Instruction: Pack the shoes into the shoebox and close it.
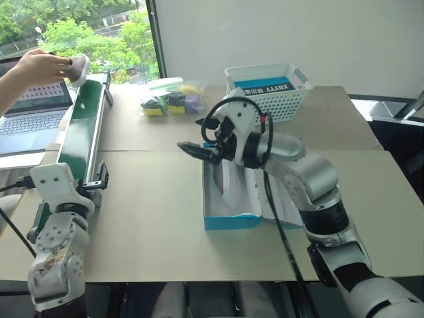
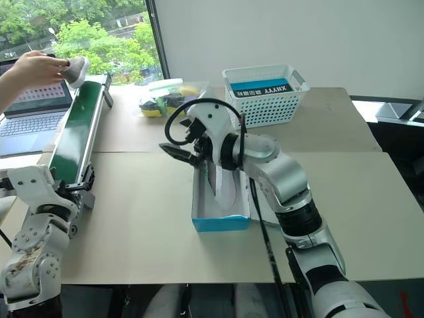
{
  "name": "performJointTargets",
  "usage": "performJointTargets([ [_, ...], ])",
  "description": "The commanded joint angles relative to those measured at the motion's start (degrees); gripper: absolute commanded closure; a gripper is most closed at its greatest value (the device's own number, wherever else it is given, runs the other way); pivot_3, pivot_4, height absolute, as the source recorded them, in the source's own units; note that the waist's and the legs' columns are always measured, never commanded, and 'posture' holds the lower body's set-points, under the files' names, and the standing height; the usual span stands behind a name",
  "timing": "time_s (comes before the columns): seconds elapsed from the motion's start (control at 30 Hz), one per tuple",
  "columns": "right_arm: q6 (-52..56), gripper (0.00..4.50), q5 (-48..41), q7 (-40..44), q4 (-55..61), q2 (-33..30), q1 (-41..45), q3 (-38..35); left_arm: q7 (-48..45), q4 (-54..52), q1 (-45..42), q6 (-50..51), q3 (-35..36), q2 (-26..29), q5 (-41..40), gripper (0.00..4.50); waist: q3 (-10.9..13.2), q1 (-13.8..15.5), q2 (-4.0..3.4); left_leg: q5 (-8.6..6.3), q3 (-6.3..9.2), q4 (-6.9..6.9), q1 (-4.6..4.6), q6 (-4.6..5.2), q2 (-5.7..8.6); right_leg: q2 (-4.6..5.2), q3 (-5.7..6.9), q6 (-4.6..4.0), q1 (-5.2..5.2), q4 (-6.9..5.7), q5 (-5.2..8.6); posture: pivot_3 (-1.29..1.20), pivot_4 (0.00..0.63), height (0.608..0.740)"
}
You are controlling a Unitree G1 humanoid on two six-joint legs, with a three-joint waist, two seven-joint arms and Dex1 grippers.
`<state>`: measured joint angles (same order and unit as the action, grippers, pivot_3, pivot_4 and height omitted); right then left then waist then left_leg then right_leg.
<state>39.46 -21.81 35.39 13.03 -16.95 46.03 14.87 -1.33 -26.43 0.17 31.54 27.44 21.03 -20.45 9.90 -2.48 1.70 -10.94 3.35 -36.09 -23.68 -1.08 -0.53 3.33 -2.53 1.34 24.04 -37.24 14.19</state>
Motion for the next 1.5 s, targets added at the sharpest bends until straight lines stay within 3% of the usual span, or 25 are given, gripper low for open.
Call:
performJointTargets([
  [0.03, -6.7, 0.15, 2.1, 2.7, -1.9, 1.1, -3.6, 2.2, -0.1, 0.5, 1.8, 1.1, 5.1, 1.9, 0.2, 0.00, 0.0, 0.0, 0.06, 0.00, 0.00, 0.01, 0.01, 0.00, -0.01, 0.00, 0.00, 0.00, 0.00, 0.01, 0.00, 0.00, 0.150, 0.738],
  [0.5, -15.5, 0.15, 7.6, 6.0, -9.0, 4.8, -8.2, 5.0, -1.4, -0.3, 6.1, 4.0, 8.3, 1.4, -1.1, 0.00, -0.1, 0.0, 0.09, -0.01, -0.01, 0.03, 0.00, -0.02, -0.05, 0.00, -0.01, -0.03, 0.06, 0.01, -0.02, 0.00, 0.150, 0.738],
  [1.5, -13.1, 0.15, 11.6, 1.4, -11.5, 9.0, -8.4, 4.1, -2.4, 1.5, 6.8, 5.1, 8.1, 2.1, 0.5, 0.00, -0.1, 0.0, 0.14, -0.01, -0.04, 0.03, 0.02, -0.03, -0.09, -0.01, -0.01, -0.08, 0.08, -0.02, -0.05, 0.00, 0.150, 0.738],
])
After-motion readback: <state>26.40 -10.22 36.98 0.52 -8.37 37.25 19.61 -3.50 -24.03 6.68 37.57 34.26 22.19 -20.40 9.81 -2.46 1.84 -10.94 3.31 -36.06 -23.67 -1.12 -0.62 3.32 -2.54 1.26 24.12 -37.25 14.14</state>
